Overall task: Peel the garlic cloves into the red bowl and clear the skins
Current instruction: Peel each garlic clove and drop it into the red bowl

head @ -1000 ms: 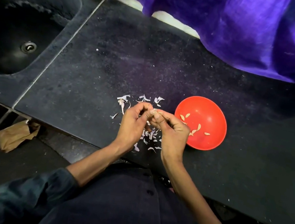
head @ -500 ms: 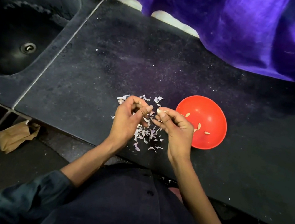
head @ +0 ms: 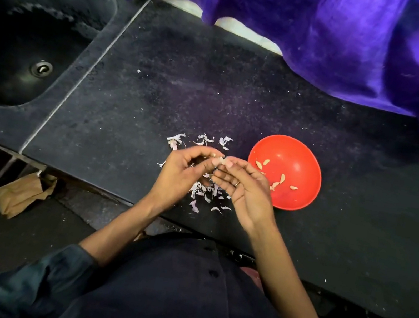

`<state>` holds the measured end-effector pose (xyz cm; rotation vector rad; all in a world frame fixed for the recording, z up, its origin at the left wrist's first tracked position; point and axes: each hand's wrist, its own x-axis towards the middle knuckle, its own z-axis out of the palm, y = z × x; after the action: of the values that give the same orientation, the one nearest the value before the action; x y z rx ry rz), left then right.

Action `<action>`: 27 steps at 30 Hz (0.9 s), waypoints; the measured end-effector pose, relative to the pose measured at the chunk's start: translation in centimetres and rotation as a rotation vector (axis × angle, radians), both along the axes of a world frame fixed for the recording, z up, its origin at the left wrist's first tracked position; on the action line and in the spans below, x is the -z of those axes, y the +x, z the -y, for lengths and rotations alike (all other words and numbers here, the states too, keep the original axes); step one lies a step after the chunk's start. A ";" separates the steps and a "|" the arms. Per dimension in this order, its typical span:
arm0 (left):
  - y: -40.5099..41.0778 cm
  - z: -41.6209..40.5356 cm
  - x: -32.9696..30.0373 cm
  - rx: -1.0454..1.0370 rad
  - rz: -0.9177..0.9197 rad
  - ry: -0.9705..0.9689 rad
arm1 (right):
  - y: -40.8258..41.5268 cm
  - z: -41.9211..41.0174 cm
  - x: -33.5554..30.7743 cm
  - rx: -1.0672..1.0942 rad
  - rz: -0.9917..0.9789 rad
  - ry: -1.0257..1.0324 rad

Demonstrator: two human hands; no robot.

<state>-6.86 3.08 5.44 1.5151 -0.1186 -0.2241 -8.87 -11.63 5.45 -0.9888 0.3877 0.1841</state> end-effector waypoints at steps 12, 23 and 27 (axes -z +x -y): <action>0.1 -0.2 -0.5 -0.075 -0.186 -0.214 | -0.3 -0.1 -0.1 -0.106 0.154 -0.207; 0.2 0.0 -0.8 -0.130 -0.171 -0.238 | 0.1 0.0 -0.5 -0.122 0.203 -0.368; 0.5 -0.1 -0.7 -0.123 -0.147 -0.227 | 0.2 -0.2 -1.1 -0.133 0.244 -0.401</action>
<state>-6.37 3.14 6.19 1.2711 0.0643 -0.2149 -8.69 -11.46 6.50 -1.4176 0.1347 0.1052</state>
